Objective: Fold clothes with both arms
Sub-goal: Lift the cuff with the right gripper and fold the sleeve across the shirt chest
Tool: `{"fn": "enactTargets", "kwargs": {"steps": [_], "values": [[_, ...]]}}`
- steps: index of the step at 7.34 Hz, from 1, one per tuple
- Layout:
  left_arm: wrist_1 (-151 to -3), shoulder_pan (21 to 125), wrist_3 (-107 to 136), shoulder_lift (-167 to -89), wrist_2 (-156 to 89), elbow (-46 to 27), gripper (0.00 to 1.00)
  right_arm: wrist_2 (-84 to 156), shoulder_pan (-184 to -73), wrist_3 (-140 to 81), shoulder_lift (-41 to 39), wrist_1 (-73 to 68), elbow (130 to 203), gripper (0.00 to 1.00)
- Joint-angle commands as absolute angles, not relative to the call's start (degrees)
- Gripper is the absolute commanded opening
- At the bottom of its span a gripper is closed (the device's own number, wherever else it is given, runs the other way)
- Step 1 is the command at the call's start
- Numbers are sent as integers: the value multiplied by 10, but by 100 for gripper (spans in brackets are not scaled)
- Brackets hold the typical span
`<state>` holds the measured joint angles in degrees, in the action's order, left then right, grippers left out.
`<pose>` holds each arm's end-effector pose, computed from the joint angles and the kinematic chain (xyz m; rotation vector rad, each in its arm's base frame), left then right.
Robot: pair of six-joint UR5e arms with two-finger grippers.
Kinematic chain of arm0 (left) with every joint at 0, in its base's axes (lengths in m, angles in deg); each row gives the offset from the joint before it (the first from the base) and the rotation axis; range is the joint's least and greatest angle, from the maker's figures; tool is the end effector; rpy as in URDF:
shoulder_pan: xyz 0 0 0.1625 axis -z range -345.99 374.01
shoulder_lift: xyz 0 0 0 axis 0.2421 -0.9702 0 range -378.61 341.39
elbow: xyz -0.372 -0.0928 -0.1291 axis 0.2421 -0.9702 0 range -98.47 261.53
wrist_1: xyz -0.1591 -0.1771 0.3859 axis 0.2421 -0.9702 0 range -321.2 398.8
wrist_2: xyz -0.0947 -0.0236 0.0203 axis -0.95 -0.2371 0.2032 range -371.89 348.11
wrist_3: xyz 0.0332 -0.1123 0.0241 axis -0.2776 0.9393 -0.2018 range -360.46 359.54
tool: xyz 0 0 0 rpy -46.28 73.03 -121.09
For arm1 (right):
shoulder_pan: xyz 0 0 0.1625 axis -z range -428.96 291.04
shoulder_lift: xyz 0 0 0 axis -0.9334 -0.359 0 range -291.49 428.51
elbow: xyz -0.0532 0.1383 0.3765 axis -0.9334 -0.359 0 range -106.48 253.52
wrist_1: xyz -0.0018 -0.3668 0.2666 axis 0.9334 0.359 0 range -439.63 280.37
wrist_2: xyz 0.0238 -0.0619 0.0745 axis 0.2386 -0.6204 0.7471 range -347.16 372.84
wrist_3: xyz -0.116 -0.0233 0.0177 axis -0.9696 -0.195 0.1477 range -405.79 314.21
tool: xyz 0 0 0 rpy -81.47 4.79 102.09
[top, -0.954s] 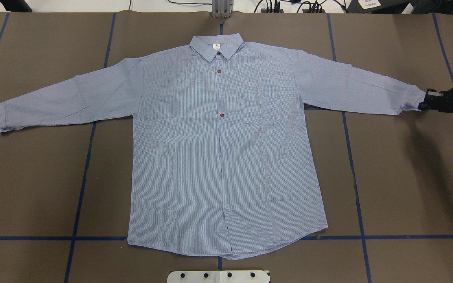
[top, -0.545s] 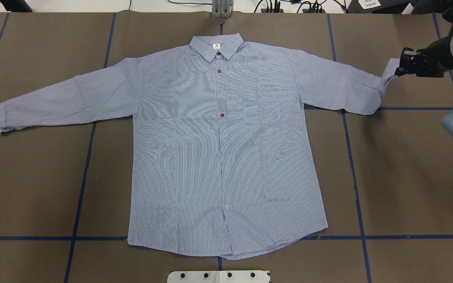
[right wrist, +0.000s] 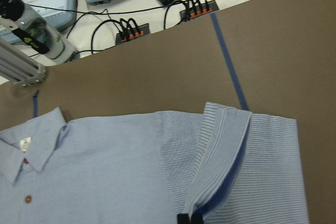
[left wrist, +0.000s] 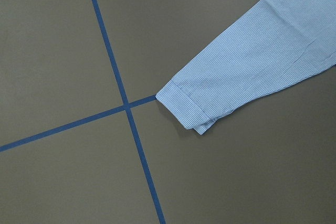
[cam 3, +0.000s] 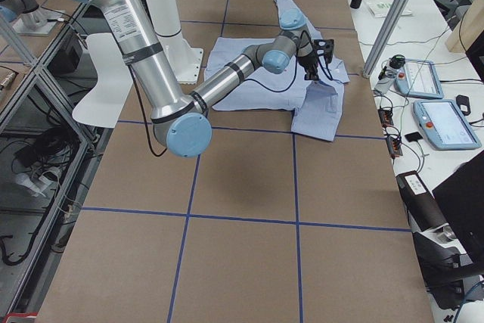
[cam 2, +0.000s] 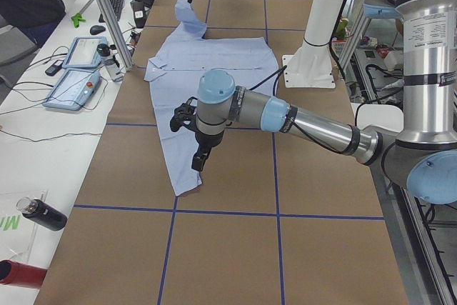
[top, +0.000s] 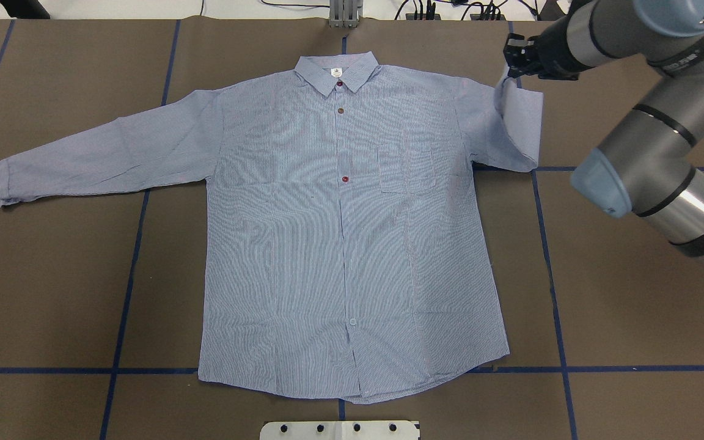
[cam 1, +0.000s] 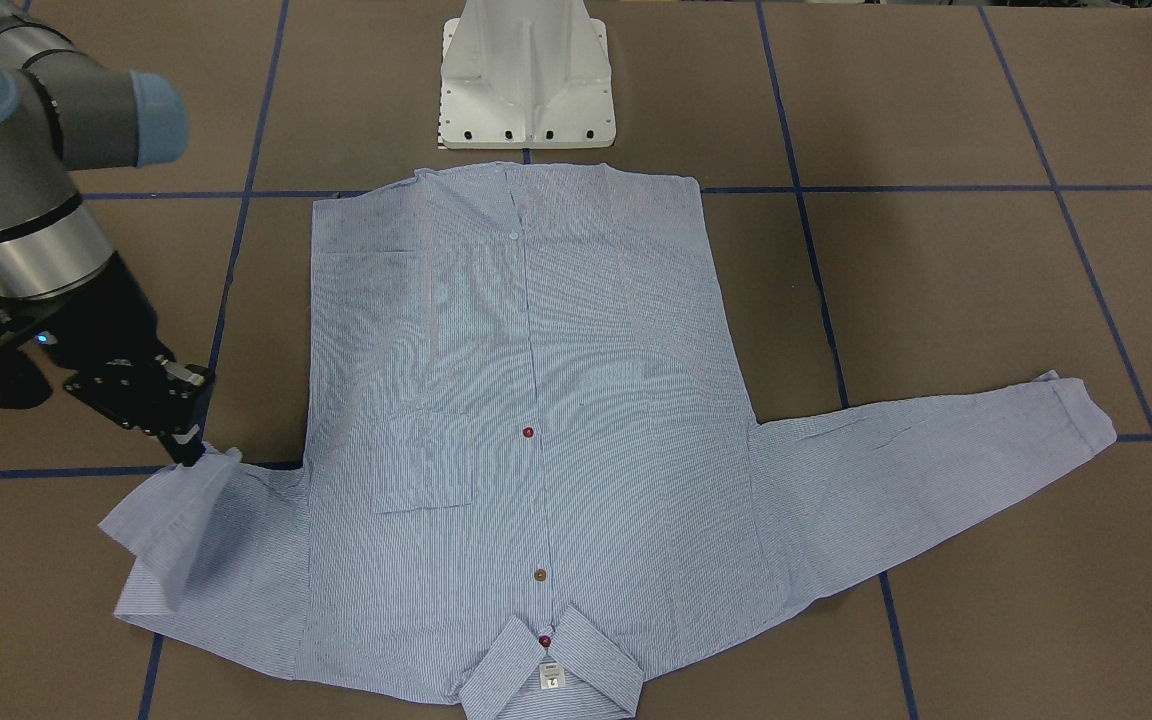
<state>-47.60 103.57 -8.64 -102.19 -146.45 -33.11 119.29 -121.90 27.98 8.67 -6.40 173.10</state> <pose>-0.0456 -0.4847 0.4862 0.2945 0.7570 0.2413 -0.3348 -0.6084 0.2155 0.3420 -0.9636 0.4430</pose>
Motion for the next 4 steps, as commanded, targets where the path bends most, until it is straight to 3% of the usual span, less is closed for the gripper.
{"fn": "enactTargets", "kwargs": {"steps": [1, 3, 4], "values": [[-476, 1036, -86, -1022, -1465, -329, 100, 1122, -1165, 325, 206, 52, 1728, 0], [-475, 1036, -86, -1022, -1465, -327, 100, 1072, -1127, 352, 287, 91, 1709, 0], [-475, 1036, -86, -1022, -1465, -326, 100, 1028, -1092, 391, 351, 92, 1647, 0]]}}
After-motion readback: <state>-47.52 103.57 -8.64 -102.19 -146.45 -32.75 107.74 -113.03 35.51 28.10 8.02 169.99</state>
